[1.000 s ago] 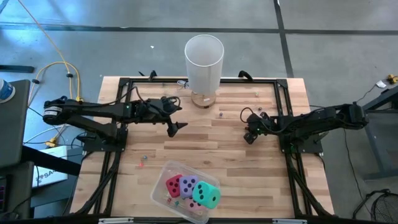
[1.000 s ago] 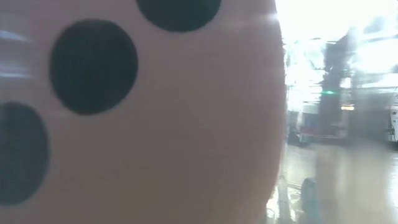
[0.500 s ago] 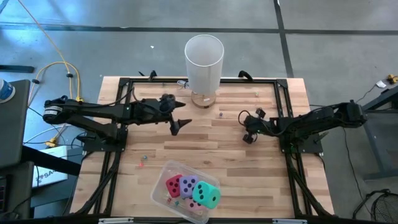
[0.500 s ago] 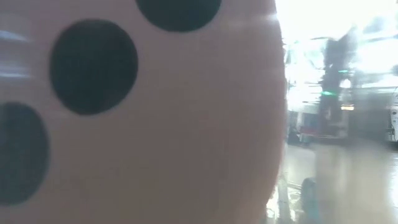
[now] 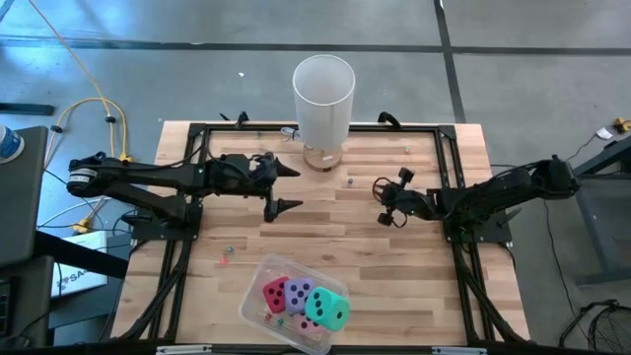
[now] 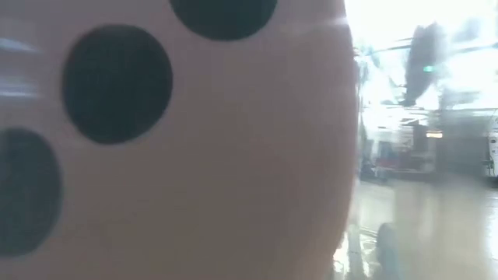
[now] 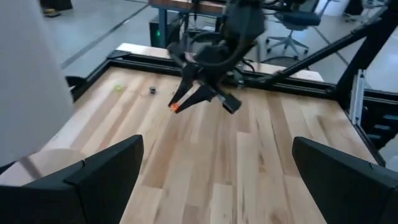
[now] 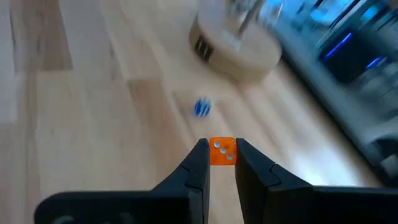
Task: Pick & Place Dice
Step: Put the small orange dice into the transparent bin
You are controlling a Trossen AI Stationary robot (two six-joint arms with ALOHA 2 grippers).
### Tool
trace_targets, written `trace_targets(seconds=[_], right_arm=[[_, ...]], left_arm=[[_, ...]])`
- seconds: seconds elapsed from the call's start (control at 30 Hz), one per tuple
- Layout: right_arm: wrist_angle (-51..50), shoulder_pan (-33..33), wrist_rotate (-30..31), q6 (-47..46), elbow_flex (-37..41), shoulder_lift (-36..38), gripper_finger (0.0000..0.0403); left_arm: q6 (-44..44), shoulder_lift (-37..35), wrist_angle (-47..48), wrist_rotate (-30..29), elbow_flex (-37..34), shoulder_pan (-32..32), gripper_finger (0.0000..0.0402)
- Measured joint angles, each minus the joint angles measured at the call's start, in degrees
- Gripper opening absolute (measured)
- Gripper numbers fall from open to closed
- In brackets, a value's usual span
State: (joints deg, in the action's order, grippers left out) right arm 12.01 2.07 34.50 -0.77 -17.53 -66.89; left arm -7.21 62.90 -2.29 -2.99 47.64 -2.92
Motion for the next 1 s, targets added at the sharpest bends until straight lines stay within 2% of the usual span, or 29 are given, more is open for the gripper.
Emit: trace_targets(seconds=[0.17,0.33,0.53,0.77,1.0], right_arm=[[-6.8,5.5,7.5,4.0,-8.8,0.0,0.0036],[-8.8,9.2,7.9,4.5,-16.0,0.0,0.0036],[-8.7,12.8,7.5,7.0,-26.0,-2.1,0.0036],[-9.9,17.1,6.9,12.1,-39.4,-12.3,0.0036],[-18.3,19.1,-0.8,11.2,-56.4,-25.1,0.0036]], left_arm=[[-0.1,-4.7,9.2,-2.5,0.0,0.2,0.0400],[0.1,-10.1,17.6,-3.2,0.0,3.7,0.0400],[0.8,-13.7,20.6,-7.2,-2.9,9.4,0.0400],[-0.9,-20.7,19.9,-9.4,-9.4,12.7,0.0400],[-3.5,-28.1,19.7,-9.5,-13.2,13.0,0.0400]])
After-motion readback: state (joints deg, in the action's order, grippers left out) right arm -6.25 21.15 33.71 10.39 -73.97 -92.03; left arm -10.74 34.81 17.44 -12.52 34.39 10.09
